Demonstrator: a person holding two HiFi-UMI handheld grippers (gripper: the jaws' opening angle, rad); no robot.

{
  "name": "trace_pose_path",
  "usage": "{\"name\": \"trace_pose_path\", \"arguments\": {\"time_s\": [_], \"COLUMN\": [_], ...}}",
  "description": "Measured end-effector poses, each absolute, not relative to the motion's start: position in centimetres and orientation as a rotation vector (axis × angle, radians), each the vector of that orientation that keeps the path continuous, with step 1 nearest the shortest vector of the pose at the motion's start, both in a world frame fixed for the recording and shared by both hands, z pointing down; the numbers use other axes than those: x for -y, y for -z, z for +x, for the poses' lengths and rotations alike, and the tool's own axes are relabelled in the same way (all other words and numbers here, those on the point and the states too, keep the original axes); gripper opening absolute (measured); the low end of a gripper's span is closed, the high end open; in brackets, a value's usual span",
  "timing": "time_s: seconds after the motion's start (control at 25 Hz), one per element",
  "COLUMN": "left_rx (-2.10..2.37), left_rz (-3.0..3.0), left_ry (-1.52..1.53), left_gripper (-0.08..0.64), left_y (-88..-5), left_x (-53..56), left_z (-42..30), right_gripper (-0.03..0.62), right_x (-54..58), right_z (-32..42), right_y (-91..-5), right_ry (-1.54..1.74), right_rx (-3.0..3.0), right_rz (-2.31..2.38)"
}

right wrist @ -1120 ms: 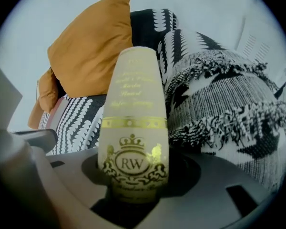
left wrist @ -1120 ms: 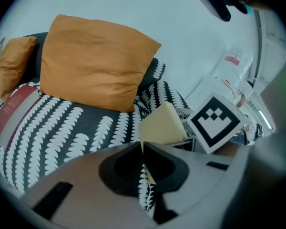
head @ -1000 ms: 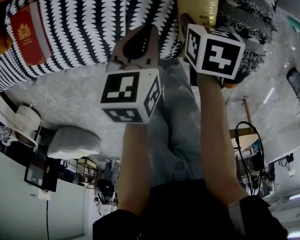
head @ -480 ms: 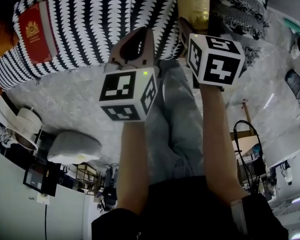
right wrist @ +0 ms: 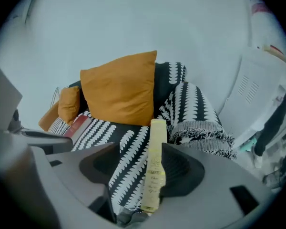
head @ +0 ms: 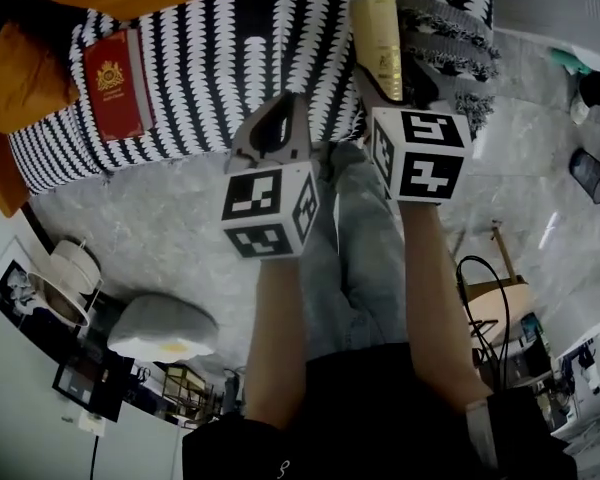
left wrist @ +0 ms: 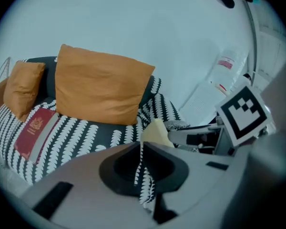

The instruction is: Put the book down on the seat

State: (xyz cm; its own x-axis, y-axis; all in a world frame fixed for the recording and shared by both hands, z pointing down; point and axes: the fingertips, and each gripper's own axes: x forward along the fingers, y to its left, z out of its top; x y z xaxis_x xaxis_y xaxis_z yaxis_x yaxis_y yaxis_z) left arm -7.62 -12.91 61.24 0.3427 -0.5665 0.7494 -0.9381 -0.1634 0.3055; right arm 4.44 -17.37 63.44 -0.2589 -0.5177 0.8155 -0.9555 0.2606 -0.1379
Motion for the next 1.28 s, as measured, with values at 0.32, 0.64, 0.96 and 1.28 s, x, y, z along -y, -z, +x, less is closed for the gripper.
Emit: {"name": "trace_pose_path", "arguments": {"time_s": [0.32,0.64,0.96,1.28], "left_rx": [1.414,1.465,1.558,1.604], "left_rz": [1.899,1.955,2.124,2.383], "left_ry": [-0.538,-0.418,-0.223,-0.09], "left_gripper": [0.026,0.026,0.026,0.012], "left_y": [-54.2,-46.4,-36.3,-25.0], "left_x": [12.8,11.7,13.7,15.3], "left_z": [-8.6,-8.3,-7.1,-4.9], "right_gripper": [0.171,0.034,0.009,0.009], "right_x": [17.1,15.6,14.6,14.4], "right_z": [3.3,3.2,1.7,2.5], "right_y": [-55.1,-46.3,-36.3,-25.6], "right_ry": [-0.779,-0.692,-0.622,-0.474], "right_rx": [1.959,1.998,2.237,2.471], "right_rz": [1.418,1.514,1.543,1.572]}}
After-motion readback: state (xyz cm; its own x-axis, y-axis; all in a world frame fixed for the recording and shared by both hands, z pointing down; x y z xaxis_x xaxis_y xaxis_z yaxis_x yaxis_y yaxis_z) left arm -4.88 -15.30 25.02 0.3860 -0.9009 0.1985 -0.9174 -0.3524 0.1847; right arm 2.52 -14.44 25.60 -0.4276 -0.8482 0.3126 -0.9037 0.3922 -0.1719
